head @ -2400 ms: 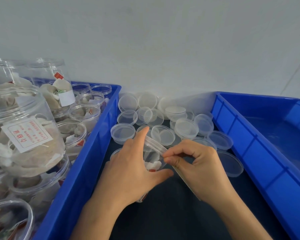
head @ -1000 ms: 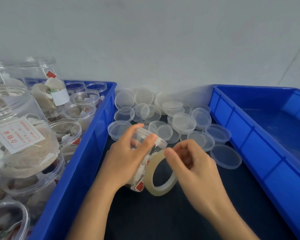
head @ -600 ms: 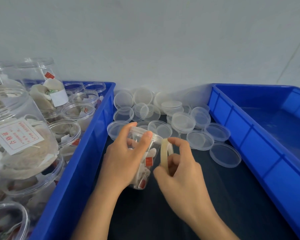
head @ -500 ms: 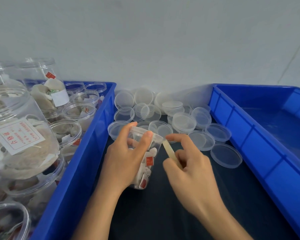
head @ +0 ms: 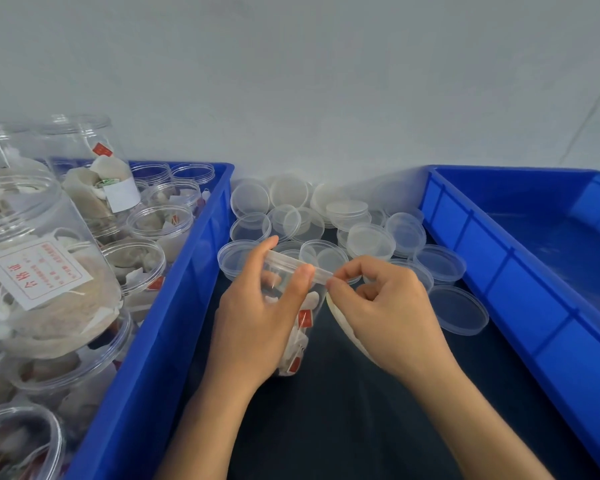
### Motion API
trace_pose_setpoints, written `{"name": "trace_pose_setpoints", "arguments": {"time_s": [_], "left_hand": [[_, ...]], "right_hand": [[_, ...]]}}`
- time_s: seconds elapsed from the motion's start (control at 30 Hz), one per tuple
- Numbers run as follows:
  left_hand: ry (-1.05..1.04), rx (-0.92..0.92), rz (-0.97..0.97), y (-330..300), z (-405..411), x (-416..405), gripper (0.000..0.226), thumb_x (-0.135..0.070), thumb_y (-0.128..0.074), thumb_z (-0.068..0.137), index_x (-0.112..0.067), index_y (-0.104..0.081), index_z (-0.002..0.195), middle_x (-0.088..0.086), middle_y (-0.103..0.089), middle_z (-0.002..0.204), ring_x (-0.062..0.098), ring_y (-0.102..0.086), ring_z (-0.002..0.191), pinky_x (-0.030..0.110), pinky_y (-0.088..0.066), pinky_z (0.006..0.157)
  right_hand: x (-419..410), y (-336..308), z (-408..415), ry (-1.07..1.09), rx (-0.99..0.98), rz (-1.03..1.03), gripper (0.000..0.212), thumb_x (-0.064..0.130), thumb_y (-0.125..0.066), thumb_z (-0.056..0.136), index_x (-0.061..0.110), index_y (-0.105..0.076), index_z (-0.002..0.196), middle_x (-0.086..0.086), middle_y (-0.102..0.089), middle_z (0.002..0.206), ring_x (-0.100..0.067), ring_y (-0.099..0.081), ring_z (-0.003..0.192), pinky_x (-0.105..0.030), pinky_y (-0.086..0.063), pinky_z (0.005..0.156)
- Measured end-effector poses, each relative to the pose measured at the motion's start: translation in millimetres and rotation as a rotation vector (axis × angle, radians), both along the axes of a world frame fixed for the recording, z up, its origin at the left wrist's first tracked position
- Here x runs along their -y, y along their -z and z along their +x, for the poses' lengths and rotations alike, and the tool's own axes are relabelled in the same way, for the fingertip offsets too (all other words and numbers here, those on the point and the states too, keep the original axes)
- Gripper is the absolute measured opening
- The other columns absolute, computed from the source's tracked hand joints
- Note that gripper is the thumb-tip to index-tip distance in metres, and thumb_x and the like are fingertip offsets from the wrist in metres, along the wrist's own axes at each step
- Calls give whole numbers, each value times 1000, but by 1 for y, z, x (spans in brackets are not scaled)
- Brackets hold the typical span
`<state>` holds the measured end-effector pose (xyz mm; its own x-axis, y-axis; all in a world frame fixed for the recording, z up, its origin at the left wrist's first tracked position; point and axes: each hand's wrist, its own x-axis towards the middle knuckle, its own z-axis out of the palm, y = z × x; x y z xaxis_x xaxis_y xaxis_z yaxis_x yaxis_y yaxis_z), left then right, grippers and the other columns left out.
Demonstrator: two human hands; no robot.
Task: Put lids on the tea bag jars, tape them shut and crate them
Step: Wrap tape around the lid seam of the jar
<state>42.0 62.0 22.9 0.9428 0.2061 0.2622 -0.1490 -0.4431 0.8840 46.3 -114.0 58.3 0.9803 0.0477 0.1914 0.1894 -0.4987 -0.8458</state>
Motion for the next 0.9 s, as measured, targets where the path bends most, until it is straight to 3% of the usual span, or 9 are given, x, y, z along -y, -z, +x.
{"name": "trace_pose_setpoints", "arguments": {"time_s": [0.1, 0.2, 0.33, 0.43, 0.57, 0.7, 0.83, 0.9], "left_hand": [[-12, 16, 9, 1, 2, -1, 81, -96, -41, 78, -65, -29, 152, -22, -59, 133, 1, -61, 119, 25, -50, 86], [-34, 5, -7, 1, 4, -4, 84, -100, -34, 76, -66, -25, 152, -22, -59, 136, 0, -58, 124, 28, -47, 88], [-21, -38, -48, 2, 2, -5, 65, -93, -33, 89, -69, -27, 149, -36, -60, 110, -23, -57, 101, 19, -41, 81], [-10, -57, -55, 2, 1, -5, 56, -86, -30, 94, -69, -30, 148, -37, -57, 107, -12, -59, 104, 19, -40, 81], [13, -63, -59, -1, -1, -3, 60, -86, -28, 90, -66, -35, 147, -47, -58, 103, -10, -59, 104, 19, -41, 81], [21, -64, -64, -3, -2, -2, 71, -95, -37, 82, -64, -37, 145, -24, -64, 118, -1, -65, 107, 22, -48, 81], [12, -58, -24, -5, -3, 0, 88, -99, -48, 67, -60, -38, 145, -19, -64, 122, 6, -67, 109, 38, -59, 93], [1, -53, -7, -4, -2, 0, 88, -98, -52, 65, -60, -38, 144, -19, -64, 119, 4, -66, 108, 37, -59, 93]], "right_hand": [[2, -2, -1, -45, 6, 24, 3, 41, -69, 91, 40, -70, 93, -4, -51, 50, -9, -39, 46, -32, -41, 51], [5, -6, -5, -126, -6, 68, 8, 41, -69, 90, 35, -73, 93, -9, -51, 53, -11, -39, 48, -27, -41, 50], [7, -10, -2, -141, -7, 6, 10, 44, -69, 90, 36, -73, 94, -3, -49, 51, -8, -37, 47, -28, -39, 50], [8, -11, 2, -124, -30, -34, 13, 49, -71, 90, 36, -73, 94, 5, -48, 49, -8, -36, 46, -29, -38, 51], [9, -14, 6, -91, -17, -89, 18, 54, -71, 90, 37, -72, 93, 7, -49, 48, -8, -37, 44, -32, -39, 54], [8, -16, 6, -86, -17, -103, 18, 54, -70, 90, 37, -72, 93, 7, -50, 46, -8, -39, 42, -30, -37, 54], [7, -17, 5, -78, -13, -122, 21, 60, -70, 90, 39, -71, 91, 9, -48, 45, -9, -38, 42, -30, -35, 53], [6, -18, 5, -81, -10, -126, 22, 63, -70, 90, 41, -71, 89, 9, -48, 45, -9, -38, 42, -30, -36, 54]]}}
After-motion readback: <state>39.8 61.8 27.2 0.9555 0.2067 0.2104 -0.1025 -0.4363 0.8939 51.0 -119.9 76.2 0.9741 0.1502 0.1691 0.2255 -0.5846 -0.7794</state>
